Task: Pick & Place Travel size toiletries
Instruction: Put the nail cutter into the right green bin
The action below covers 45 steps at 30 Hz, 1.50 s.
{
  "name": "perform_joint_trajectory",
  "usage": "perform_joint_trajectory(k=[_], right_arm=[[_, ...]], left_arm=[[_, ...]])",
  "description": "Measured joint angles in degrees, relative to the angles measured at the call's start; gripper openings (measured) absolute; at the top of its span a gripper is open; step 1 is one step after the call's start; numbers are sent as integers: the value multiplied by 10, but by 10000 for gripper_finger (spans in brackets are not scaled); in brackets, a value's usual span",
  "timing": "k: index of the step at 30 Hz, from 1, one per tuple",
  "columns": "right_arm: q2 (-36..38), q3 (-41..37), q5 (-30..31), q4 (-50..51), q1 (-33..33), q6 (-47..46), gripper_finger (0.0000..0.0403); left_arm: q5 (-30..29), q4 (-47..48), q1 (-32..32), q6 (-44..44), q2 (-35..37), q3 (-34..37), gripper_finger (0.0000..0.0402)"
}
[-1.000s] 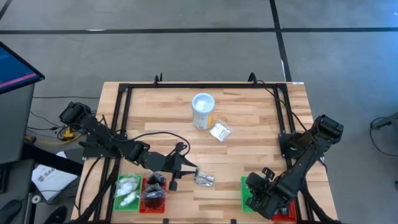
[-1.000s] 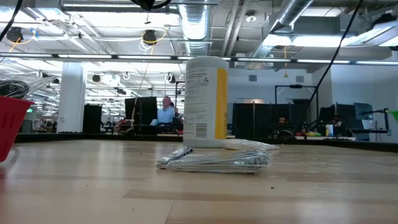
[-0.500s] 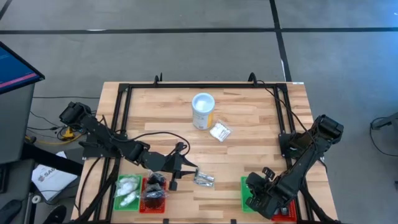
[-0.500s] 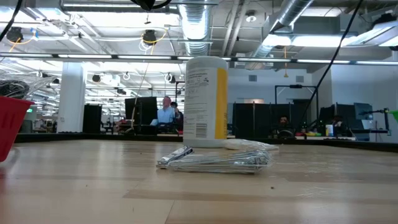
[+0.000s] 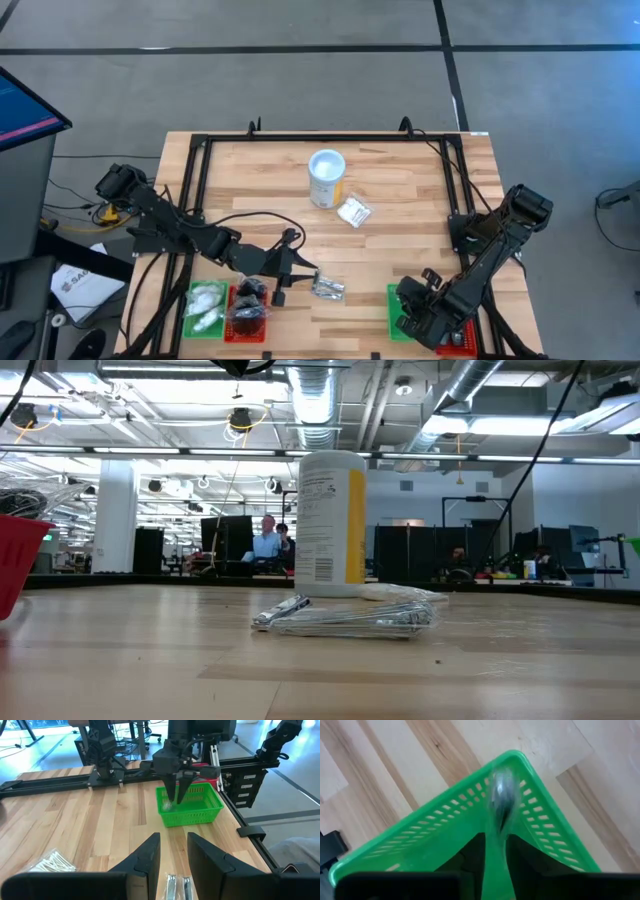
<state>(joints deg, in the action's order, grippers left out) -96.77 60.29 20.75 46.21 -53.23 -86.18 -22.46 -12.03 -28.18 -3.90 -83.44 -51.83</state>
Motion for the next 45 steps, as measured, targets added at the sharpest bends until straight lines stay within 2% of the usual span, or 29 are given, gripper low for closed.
perform_joint_trajectory(k=[8,12,17,20,30,34,40,45], right_arm=[[1,1,-12,1,-1,15,117],[6,21,20,0,-8,40,125],[11,62,65,-2,-9,80,124],[11,78,76,1,-3,113,119],[10,94,79,0,33,176,109],[10,94,79,0,37,188,108],[10,94,78,0,39,193,108],[10,94,78,0,38,193,108]], left_arm=[[0,-1,0,0,0,1,88],[0,-2,1,-19,0,11,88],[1,-5,12,-107,0,29,88],[-1,-6,14,-129,-12,33,88],[8,-3,34,-204,-90,26,88],[37,29,52,-249,-118,10,88],[64,58,64,-261,-169,-19,88],[73,150,72,-313,-197,-65,88]])
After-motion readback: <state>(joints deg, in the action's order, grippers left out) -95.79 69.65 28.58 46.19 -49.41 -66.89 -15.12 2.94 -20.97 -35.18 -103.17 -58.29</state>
